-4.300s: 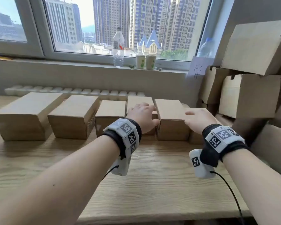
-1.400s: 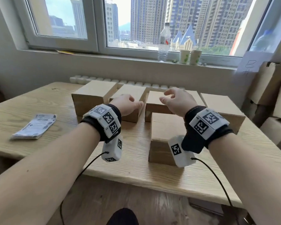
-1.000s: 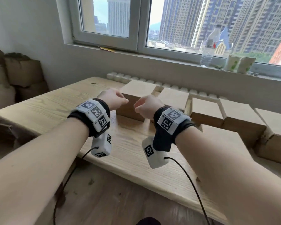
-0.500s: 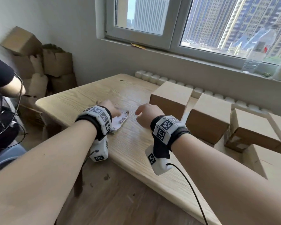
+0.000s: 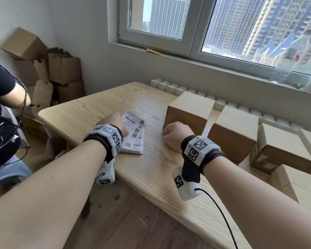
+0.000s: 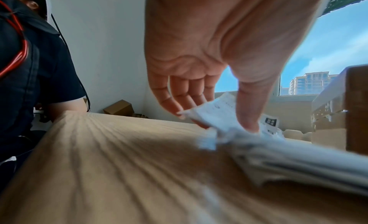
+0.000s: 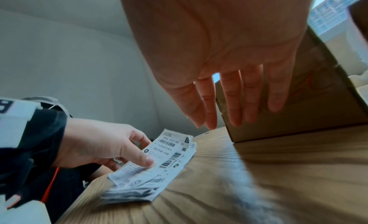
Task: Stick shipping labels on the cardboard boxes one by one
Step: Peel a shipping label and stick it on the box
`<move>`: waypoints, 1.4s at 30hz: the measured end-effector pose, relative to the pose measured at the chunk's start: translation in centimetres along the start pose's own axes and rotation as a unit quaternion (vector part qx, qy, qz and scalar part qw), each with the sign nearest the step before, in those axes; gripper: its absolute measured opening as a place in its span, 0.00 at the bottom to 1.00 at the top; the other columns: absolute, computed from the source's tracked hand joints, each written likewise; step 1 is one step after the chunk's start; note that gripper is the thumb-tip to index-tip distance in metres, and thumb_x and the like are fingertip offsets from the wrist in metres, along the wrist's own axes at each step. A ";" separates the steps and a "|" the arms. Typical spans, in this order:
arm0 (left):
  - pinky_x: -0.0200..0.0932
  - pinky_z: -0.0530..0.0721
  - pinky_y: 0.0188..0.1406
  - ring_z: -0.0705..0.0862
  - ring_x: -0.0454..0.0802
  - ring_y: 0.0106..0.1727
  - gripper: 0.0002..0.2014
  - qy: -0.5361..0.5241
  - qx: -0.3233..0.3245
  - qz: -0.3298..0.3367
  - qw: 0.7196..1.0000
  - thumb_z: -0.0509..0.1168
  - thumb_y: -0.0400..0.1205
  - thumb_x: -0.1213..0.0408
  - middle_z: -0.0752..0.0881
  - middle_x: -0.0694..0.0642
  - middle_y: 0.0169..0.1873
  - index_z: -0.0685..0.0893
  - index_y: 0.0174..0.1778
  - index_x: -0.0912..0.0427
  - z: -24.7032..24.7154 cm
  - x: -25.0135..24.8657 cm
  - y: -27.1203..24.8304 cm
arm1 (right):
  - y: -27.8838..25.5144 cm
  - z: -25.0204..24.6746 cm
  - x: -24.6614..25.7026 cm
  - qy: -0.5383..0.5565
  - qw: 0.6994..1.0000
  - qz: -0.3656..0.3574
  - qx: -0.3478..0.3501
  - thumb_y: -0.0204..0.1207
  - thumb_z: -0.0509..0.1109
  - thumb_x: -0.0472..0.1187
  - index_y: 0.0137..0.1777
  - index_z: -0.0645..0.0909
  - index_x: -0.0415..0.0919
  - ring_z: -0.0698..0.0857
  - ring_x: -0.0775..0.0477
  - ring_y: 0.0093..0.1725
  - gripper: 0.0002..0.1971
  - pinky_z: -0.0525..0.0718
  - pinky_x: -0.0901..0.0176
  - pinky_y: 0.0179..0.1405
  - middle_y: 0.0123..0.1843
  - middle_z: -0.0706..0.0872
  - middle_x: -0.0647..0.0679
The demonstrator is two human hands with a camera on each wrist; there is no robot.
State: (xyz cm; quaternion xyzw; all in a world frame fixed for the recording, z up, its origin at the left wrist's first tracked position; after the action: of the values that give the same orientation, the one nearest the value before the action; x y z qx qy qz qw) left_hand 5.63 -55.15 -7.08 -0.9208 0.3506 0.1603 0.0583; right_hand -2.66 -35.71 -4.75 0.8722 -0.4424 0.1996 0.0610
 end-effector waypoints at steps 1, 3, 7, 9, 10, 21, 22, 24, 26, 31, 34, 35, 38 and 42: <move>0.45 0.78 0.43 0.83 0.58 0.49 0.14 0.000 -0.021 0.005 1.000 0.70 0.76 0.59 0.86 0.58 0.53 0.80 0.55 0.59 -0.5 0.0 -0.1 | -0.1 -0.2 -0.2 0.002 1.000 0.000 0.000 0.75 0.64 0.36 0.55 0.86 0.44 0.81 0.50 0.47 0.13 0.81 0.61 0.45 0.56 0.86 0.49; 0.45 0.80 0.46 0.85 0.59 0.51 0.09 -0.025 -0.053 0.010 0.998 0.67 0.78 0.58 0.88 0.57 0.51 0.84 0.50 0.57 -1.6 0.1 -0.3 | -0.2 -0.6 -0.6 0.006 1.000 -0.001 -0.003 0.75 0.64 0.36 0.55 0.86 0.45 0.79 0.51 0.46 0.12 0.77 0.62 0.44 0.55 0.85 0.50; 0.44 0.79 0.47 0.84 0.56 0.50 0.06 -0.111 -0.056 0.041 0.991 0.66 0.79 0.55 0.87 0.54 0.48 0.83 0.39 0.52 -3.5 -1.5 -1.3 | -0.9 -2.1 -1.3 0.044 0.999 0.008 -0.027 0.75 0.66 0.38 0.56 0.85 0.47 0.81 0.49 0.54 0.12 0.75 0.63 0.47 0.58 0.85 0.50; 0.42 0.77 0.46 0.82 0.53 0.47 0.06 -0.164 -0.048 0.065 0.983 0.68 0.78 0.55 0.87 0.53 0.47 0.83 0.39 0.52 -4.4 -3.3 -2.0 | -1.3 -3.4 -1.8 0.088 0.994 0.015 -0.055 0.76 0.68 0.42 0.61 0.84 0.46 0.82 0.47 0.60 0.14 0.77 0.62 0.52 0.62 0.85 0.48; 0.41 0.75 0.45 0.81 0.51 0.46 0.06 -0.192 -0.042 0.080 0.977 0.69 0.78 0.56 0.87 0.53 0.45 0.84 0.39 0.53 -4.8 -4.4 -2.5 | -1.4 -4.1 -2.1 0.112 0.991 0.018 -0.073 0.76 0.68 0.45 0.63 0.82 0.44 0.82 0.46 0.61 0.16 0.78 0.60 0.56 0.62 0.85 0.48; 0.29 0.77 0.24 0.81 0.44 0.34 0.05 -0.367 0.133 0.217 0.895 0.69 0.80 0.63 0.86 0.55 0.39 0.81 0.39 0.57 -3.5 -17.2 -9.8 | -7.7 -12.3 -10.0 0.363 0.902 0.075 -0.222 0.71 0.77 0.42 0.36 0.80 0.43 0.82 0.51 0.31 0.09 0.81 0.63 0.28 0.42 0.89 0.44; 0.31 0.77 0.26 0.81 0.44 0.34 0.06 -0.368 0.140 0.221 0.892 0.68 0.80 0.63 0.86 0.56 0.40 0.80 0.37 0.56 -3.1 -18.1 -10.4 | -8.5 -12.8 -11.1 0.365 0.899 0.076 -0.230 0.71 0.77 0.42 0.31 0.77 0.45 0.81 0.51 0.31 0.13 0.79 0.63 0.27 0.41 0.89 0.45; 0.31 0.76 0.25 0.80 0.43 0.33 0.08 -0.367 0.152 0.227 0.889 0.68 0.80 0.63 0.86 0.55 0.39 0.79 0.35 0.56 -2.3 -19.8 -11.5 | -10.0 -13.8 -13.2 0.369 0.892 0.091 -0.246 0.70 0.78 0.43 0.28 0.77 0.45 0.80 0.55 0.26 0.14 0.75 0.63 0.26 0.37 0.89 0.47; 0.28 0.75 0.22 0.79 0.41 0.32 0.08 -0.362 0.164 0.239 0.886 0.67 0.80 0.62 0.85 0.53 0.37 0.78 0.35 0.56 -1.7 -21.5 -12.8 | -11.9 -14.6 -15.4 0.374 0.884 0.109 -0.257 0.69 0.79 0.44 0.32 0.82 0.46 0.77 0.61 0.17 0.09 0.75 0.65 0.20 0.30 0.87 0.50; 0.26 0.76 0.20 0.80 0.41 0.31 0.05 -0.360 0.210 0.267 0.869 0.67 0.80 0.65 0.85 0.53 0.36 0.79 0.41 0.61 -0.3 -26.0 -16.4 | -15.9 -16.1 -19.9 0.403 0.862 0.140 -0.274 0.76 0.73 0.39 0.44 0.85 0.36 0.83 0.55 0.23 0.05 0.84 0.63 0.24 0.34 0.88 0.44; 0.32 0.80 0.29 0.83 0.46 0.35 0.08 -0.335 0.224 0.289 0.868 0.69 0.79 0.63 0.86 0.54 0.38 0.79 0.36 0.58 0.9 -28.3 -18.2 | -17.7 -17.2 -21.9 0.362 0.874 0.144 -0.292 0.78 0.70 0.40 0.41 0.85 0.37 0.82 0.55 0.24 0.07 0.78 0.65 0.22 0.32 0.87 0.45; 0.34 0.79 0.32 0.84 0.47 0.38 0.07 -0.326 0.221 0.294 0.871 0.69 0.79 0.62 0.87 0.55 0.39 0.80 0.36 0.57 1.2 -28.9 -18.5 | -18.3 -17.5 -22.4 0.351 0.877 0.143 -0.295 0.78 0.70 0.40 0.39 0.84 0.39 0.82 0.55 0.24 0.07 0.77 0.65 0.22 0.32 0.87 0.46; 0.35 0.75 0.33 0.82 0.44 0.37 0.08 -0.326 0.210 0.315 0.866 0.68 0.79 0.57 0.87 0.53 0.41 0.83 0.46 0.58 1.0 -30.7 -19.9 | -19.5 -18.0 -23.6 0.340 0.880 0.138 -0.302 0.77 0.71 0.40 0.33 0.83 0.43 0.81 0.56 0.22 0.10 0.75 0.68 0.19 0.33 0.88 0.45; 0.30 0.77 0.30 0.81 0.40 0.33 0.13 -0.344 0.200 0.360 0.844 0.68 0.78 0.54 0.87 0.47 0.37 0.84 0.53 0.58 -0.4 -32.9 -21.7 | -20.6 -18.1 -24.4 0.351 0.876 0.132 -0.305 0.75 0.74 0.39 0.34 0.85 0.39 0.82 0.57 0.22 0.08 0.85 0.66 0.25 0.32 0.88 0.44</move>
State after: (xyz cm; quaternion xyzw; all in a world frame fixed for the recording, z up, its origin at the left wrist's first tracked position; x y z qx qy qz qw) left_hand -2.98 -18.35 4.23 -0.5838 0.6392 0.4033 0.2967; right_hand -4.47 0.02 3.46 0.6168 -0.5418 0.3536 0.4482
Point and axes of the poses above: each hand's wrist, its own y-axis towards the middle knuckle, its own z-axis out of the palm, x = y × z, the point moved 9 cm from there along y, towards the middle knuckle
